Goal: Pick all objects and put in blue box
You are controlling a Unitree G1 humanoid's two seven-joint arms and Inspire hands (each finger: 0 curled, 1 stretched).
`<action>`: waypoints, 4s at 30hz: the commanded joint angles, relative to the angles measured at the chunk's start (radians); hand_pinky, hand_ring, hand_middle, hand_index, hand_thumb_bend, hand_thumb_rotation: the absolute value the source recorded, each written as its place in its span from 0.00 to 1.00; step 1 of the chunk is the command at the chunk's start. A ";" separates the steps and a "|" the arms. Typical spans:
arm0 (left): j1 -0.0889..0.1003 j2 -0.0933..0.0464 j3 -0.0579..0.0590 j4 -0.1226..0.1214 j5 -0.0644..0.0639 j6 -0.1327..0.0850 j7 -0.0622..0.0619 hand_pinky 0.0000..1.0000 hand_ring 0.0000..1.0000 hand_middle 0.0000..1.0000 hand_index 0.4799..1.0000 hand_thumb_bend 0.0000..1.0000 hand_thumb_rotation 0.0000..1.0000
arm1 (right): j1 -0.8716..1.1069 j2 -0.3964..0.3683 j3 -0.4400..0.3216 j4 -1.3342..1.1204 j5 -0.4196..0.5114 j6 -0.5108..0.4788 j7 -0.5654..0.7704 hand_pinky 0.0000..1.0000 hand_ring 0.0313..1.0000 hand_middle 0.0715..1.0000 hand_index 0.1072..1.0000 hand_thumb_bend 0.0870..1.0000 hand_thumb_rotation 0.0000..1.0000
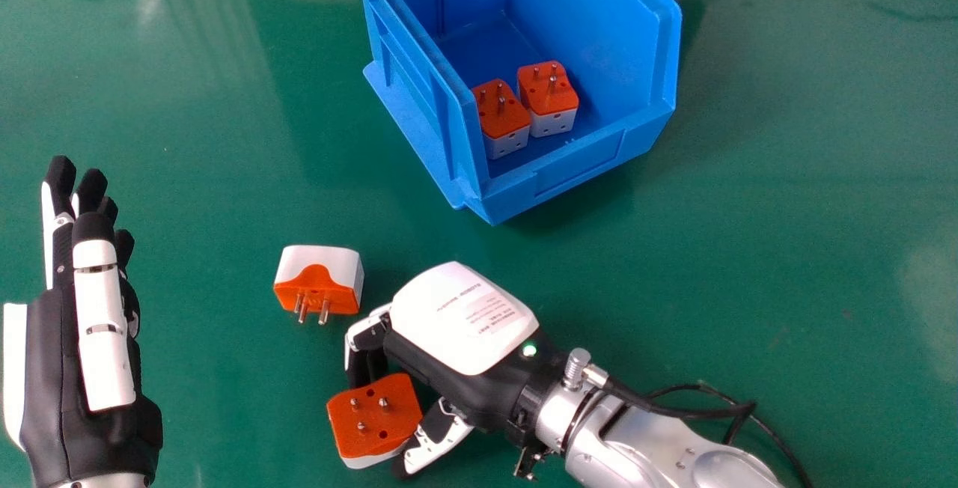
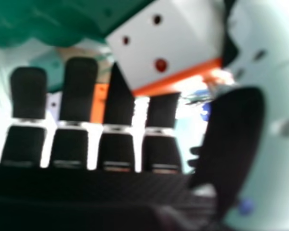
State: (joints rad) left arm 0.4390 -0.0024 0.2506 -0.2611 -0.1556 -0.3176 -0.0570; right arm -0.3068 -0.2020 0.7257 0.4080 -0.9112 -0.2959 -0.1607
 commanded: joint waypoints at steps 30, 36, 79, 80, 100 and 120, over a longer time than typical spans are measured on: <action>0.017 0.006 -0.008 -0.053 0.014 0.000 0.008 1.00 1.00 0.99 0.99 0.37 1.00 | -0.022 0.013 -0.050 -0.057 0.013 0.087 0.028 0.25 0.37 0.46 0.48 0.45 0.00; 0.015 0.005 -0.009 -0.049 0.010 -0.004 0.007 1.00 1.00 0.99 0.99 0.37 1.00 | -0.021 0.010 -0.040 -0.067 -0.032 0.122 0.035 0.16 0.23 0.44 0.45 0.47 0.00; 0.002 0.015 -0.001 -0.015 0.012 -0.016 0.013 1.00 1.00 0.99 0.99 0.38 1.00 | 0.039 -0.123 -0.074 -0.297 0.001 0.080 0.155 0.06 0.08 0.35 0.42 0.47 0.00; 0.002 0.016 -0.001 -0.015 0.013 -0.017 0.013 1.00 1.00 0.99 1.00 0.38 1.00 | 0.049 -0.130 -0.080 -0.319 0.002 0.082 0.158 0.06 0.08 0.35 0.42 0.47 0.00; -0.008 0.024 0.013 -0.007 -0.002 -0.014 -0.004 1.00 1.00 1.00 1.00 0.40 1.00 | 0.320 -0.242 -0.318 -0.766 0.098 0.074 0.258 0.06 0.08 0.39 0.42 0.47 0.00; -0.012 0.026 0.010 -0.019 0.009 -0.004 0.002 1.00 1.00 1.00 1.00 0.39 1.00 | 0.353 -0.272 -0.599 -0.876 0.174 0.094 0.287 0.06 0.07 0.40 0.42 0.47 0.00</action>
State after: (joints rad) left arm 0.4261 0.0157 0.2579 -0.2589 -0.1554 -0.3147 -0.0573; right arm 0.0790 -0.4730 0.1513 -0.4517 -0.7516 -0.2011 0.1337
